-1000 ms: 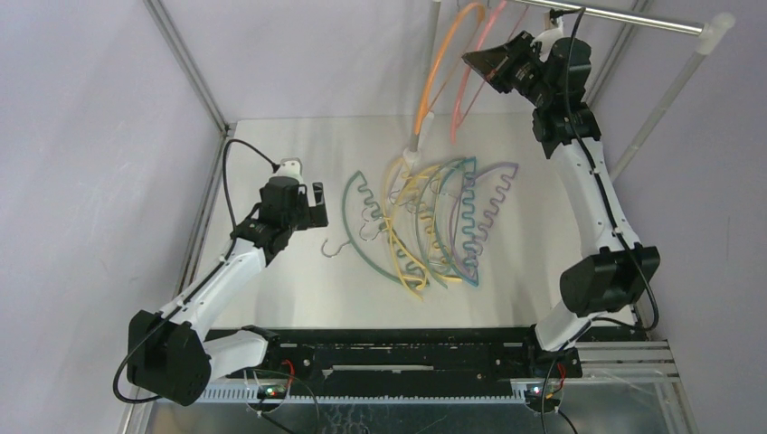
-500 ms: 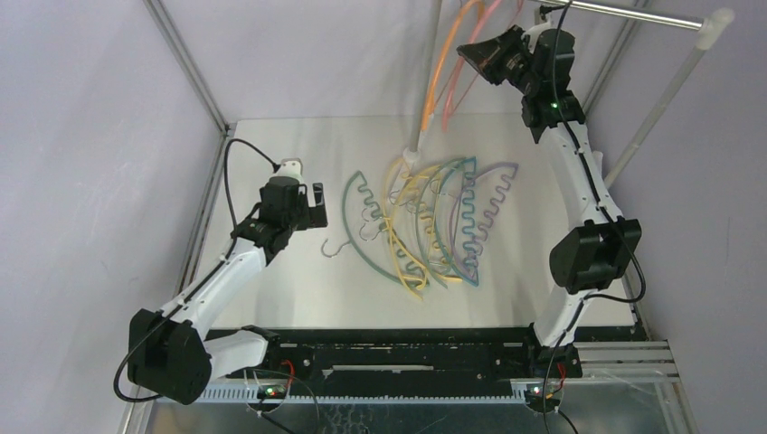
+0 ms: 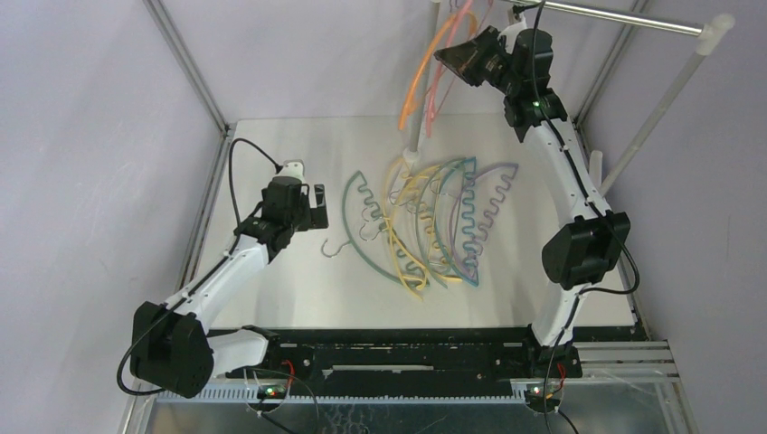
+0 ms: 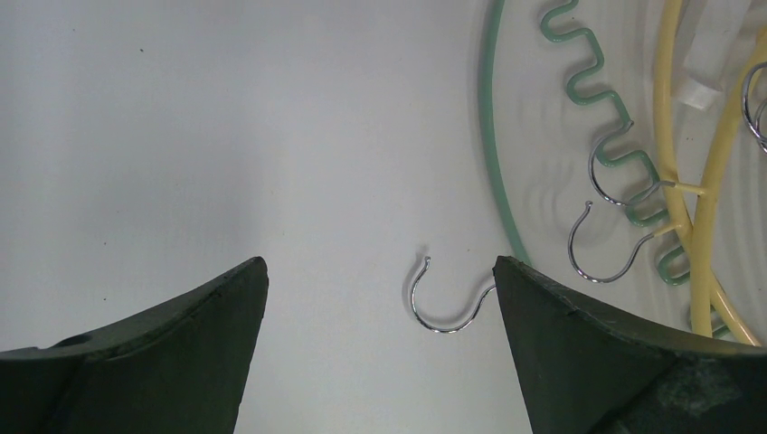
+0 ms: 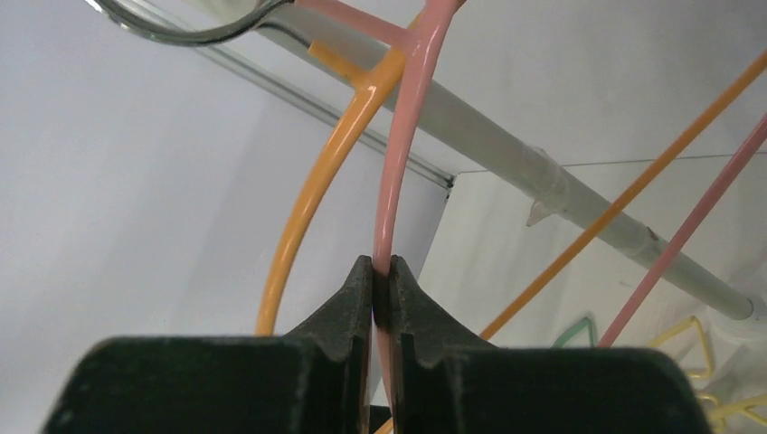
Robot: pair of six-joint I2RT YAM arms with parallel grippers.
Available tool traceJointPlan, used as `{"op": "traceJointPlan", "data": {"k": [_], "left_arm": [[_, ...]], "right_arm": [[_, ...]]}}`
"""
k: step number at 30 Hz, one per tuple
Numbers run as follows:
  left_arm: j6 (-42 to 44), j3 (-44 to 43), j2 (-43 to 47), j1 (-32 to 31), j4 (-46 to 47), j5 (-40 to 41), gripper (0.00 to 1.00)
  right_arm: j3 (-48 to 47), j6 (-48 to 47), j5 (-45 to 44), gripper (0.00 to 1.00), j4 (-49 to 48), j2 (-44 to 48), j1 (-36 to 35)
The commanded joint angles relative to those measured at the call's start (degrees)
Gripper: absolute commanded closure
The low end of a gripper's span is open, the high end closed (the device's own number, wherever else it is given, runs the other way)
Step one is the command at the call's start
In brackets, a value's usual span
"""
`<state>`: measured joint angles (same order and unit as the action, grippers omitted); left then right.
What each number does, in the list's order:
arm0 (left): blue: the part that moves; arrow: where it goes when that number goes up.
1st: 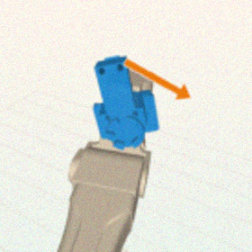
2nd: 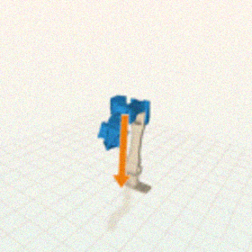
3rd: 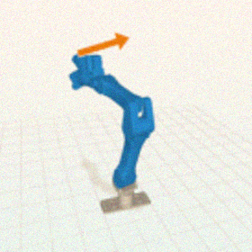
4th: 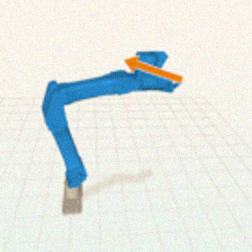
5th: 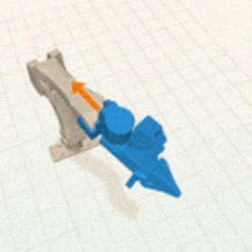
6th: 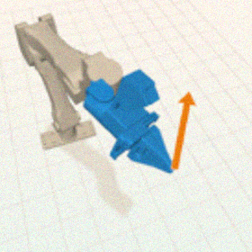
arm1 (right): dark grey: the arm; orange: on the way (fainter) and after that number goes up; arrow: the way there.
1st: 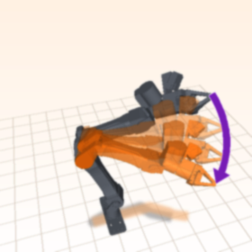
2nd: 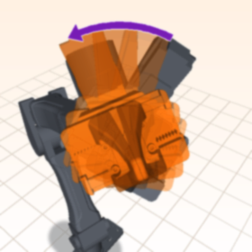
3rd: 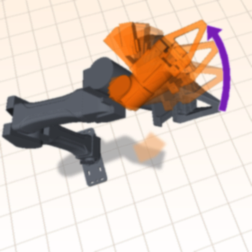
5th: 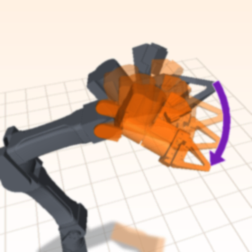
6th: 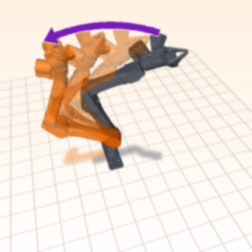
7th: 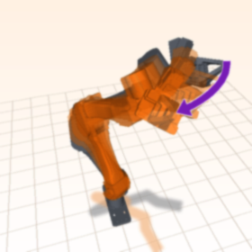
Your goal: Organize the hangers
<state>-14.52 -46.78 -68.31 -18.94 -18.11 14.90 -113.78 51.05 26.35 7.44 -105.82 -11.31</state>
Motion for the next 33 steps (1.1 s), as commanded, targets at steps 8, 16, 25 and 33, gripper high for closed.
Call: {"op": "traceJointPlan", "data": {"k": [8, 16, 25, 33], "left_arm": [[0.4, -0.4, 0.3, 0.4, 2.4, 0.0, 0.00], [0.4, -1.1, -0.6, 0.4, 2.5, -0.3, 0.01], [-0.5, -2.8, -3.1, 0.4, 2.8, -1.9, 0.01], [-0.9, -3.9, -5.0, 0.4, 3.4, -2.8, 0.00]], "right_arm": [[3.5, -6.1, -6.7, 0.36, 9.0, 6.9, 0.9], [17.1, -9.7, -8.0, 0.17, 6.5, 20.7, 1.9], [30.1, -20.5, -12.0, 0.07, 15.9, 37.6, 1.7], [46.8, -30.7, -27.0, 0.17, 27.9, 42.5, -12.7]]}}
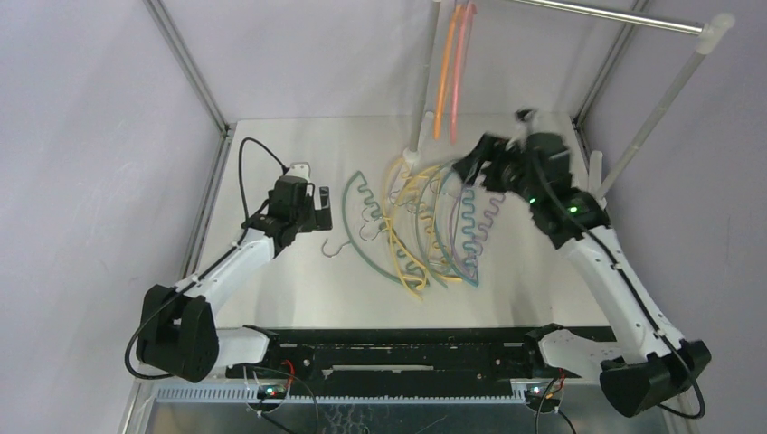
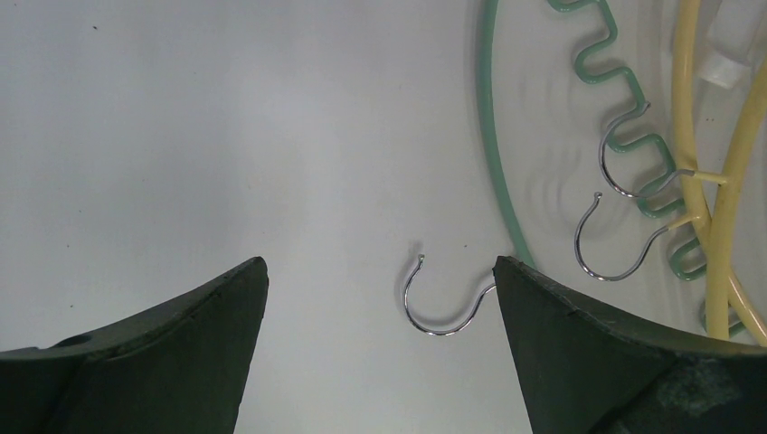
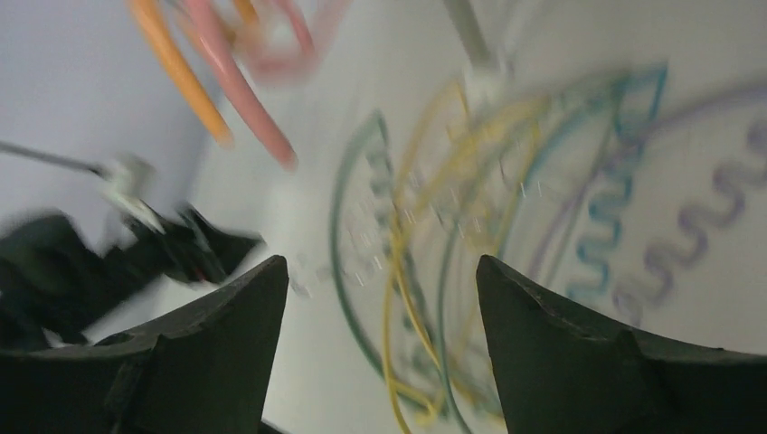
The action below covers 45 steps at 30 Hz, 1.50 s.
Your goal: Organize the hangers
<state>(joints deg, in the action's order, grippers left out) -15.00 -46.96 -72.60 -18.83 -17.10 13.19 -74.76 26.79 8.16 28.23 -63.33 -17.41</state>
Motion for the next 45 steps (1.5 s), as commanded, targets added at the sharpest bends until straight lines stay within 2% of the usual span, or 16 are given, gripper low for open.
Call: {"op": "traceJointPlan", "data": {"k": [1, 4, 10, 16, 21, 35, 40, 45], "left_arm": [[-0.5, -3.7, -0.9, 0.3, 2.5, -1.2, 0.01], [-0.9, -3.1, -1.4, 0.3, 3.0, -1.4, 0.00], [-2.3, -1.2, -0.8, 0.3, 3.7, -1.8, 0.01], [-2.6, 1.4, 1.3, 0.3, 3.7, -1.4, 0.00], [-2.9, 3.2, 3.5, 0.3, 3.4, -0.9, 0.01], [-3.0, 6.8, 7.0, 0.3, 2.7, 0.6, 0.01], [-2.5, 6.1, 7.2, 0.3, 2.4, 1.0, 0.00], [-2.4, 5.7, 6.8, 0.3, 2.4, 1.2, 0.00]], "right_arm": [[10.3, -7.0, -10.1, 0.19, 6.6, 0.0, -8.8], [15.5, -6.9, -11.4, 0.22, 5.0, -2.0, -12.7], [22.9, -5.4, -6.3, 0.31, -3.1, -8.3, -15.3], [19.9, -6.3, -3.1, 0.37, -7.5, -18.0, -18.2], [16.9, -6.6, -2.4, 0.39, -8.9, -24.2, -19.8], [11.3, -7.0, -4.0, 0.43, -10.4, -36.3, -18.7], [10.3, -7.3, -4.4, 0.50, -10.2, -38.8, -18.7], [10.3, -8.1, -3.9, 0.71, -9.5, -39.1, -18.5]]}}
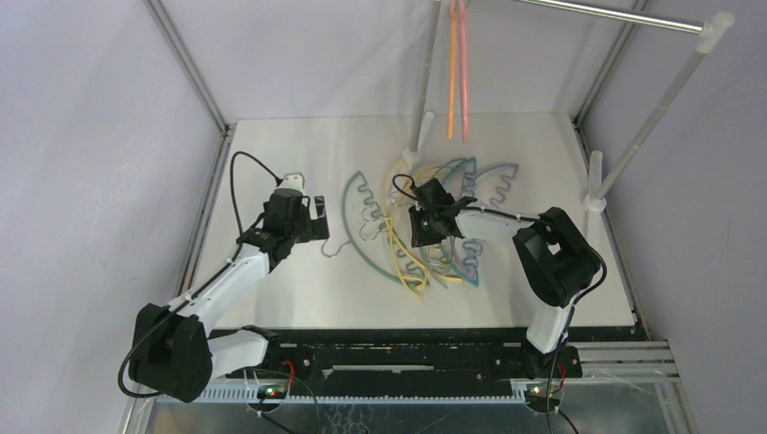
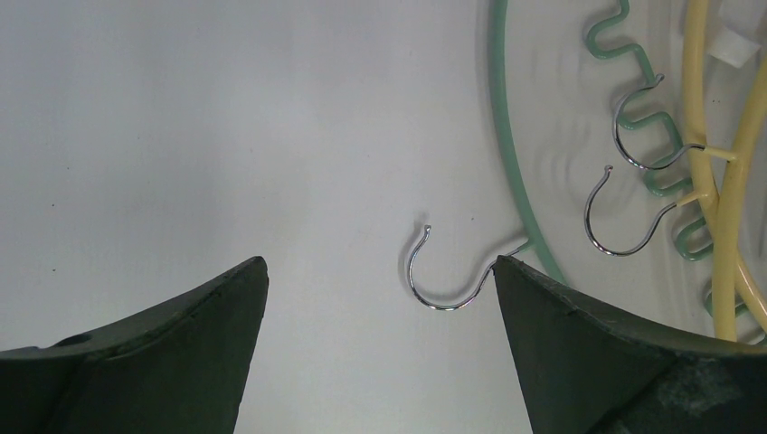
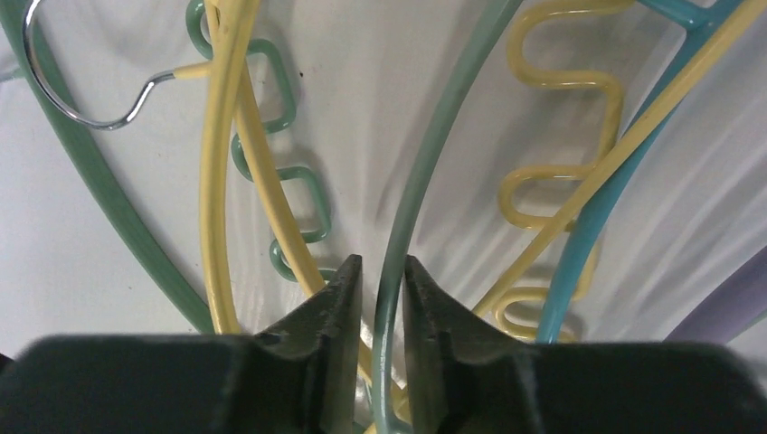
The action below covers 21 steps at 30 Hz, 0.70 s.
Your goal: Organize the hangers
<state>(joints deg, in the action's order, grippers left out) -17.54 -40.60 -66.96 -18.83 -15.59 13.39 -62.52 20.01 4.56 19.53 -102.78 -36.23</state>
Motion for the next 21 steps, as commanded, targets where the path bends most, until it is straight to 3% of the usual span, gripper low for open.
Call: {"op": "traceJointPlan", "data": {"k": [1, 3, 7, 13, 21], "left_arm": [[0.1, -0.7, 1.0, 0.4, 0.9, 1.0, 0.01], [-0.1, -0.8, 0.9, 0.4, 1.0, 0.9, 0.01], [-0.1, -1.0, 0.9, 0.3, 1.0, 0.8, 0.01], [0.1, -1.5, 0.5, 0.3, 1.0, 1.2, 0.00], [-0.7, -2.6, -0.5, 0.4, 1.5, 0.2, 0.01]], "right_arm": [[-1.9, -1.6, -0.2, 0.75, -0.7, 0.6, 0.4], [-1.9, -2.1, 0.2, 0.89, -0.5, 1.8, 0.4], [-1.9, -2.3, 2.1, 0.99, 0.9, 6.4, 0.3], [-4.7, -3.0, 15.4, 1.00, 3.7, 15.1, -1.0], [-13.8, -7.1, 30.4, 1.00, 10.1, 13.9, -3.6]]}}
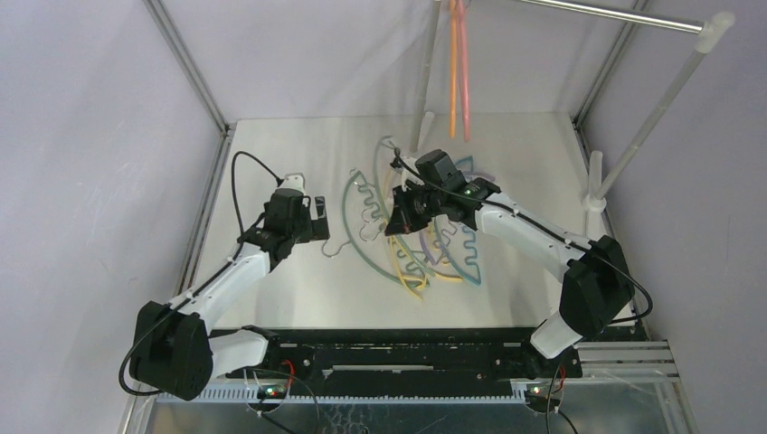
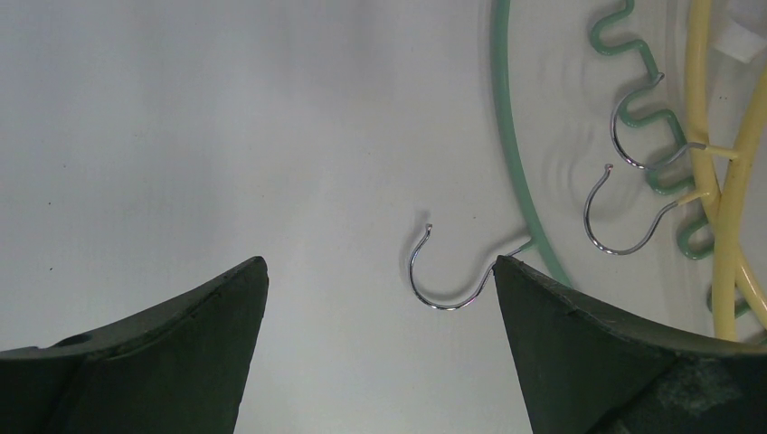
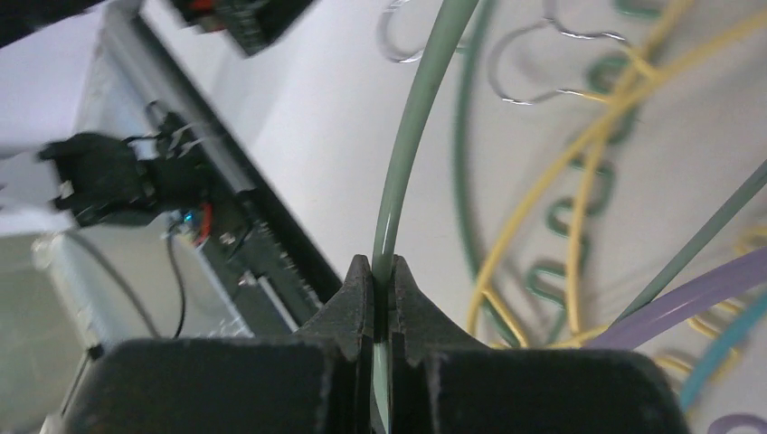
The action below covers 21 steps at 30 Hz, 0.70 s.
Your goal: Organize the hangers
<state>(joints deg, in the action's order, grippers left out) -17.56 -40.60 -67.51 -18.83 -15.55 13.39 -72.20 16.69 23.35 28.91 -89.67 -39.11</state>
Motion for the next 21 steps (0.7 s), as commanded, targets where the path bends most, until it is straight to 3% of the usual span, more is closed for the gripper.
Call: {"op": "traceJointPlan", "data": {"k": [1, 10, 17, 21], "left_arm": [[-0.7, -2.5, 0.2, 0.3, 1.4, 0.2, 0.01], [-0.8, 0.2, 3.0, 0.3, 1.2, 1.3, 0.01], [-1.2, 1.2, 4.2, 0.3, 1.1, 1.9, 0.01], [-1.1, 0.6, 3.8, 0.3, 1.2, 2.4, 0.01]], "right_arm": [[-4.8, -4.1, 14.2, 1.00, 0.8, 0.2, -0.7], [-9.7, -4.5, 35.1, 1.00, 1.2, -4.9, -0.2], [-12.1, 2.0, 41.3, 1.00, -2.6, -1.2, 0.8], [-13.9, 2.6, 38.5, 1.00, -1.6, 4.1, 1.2]]}}
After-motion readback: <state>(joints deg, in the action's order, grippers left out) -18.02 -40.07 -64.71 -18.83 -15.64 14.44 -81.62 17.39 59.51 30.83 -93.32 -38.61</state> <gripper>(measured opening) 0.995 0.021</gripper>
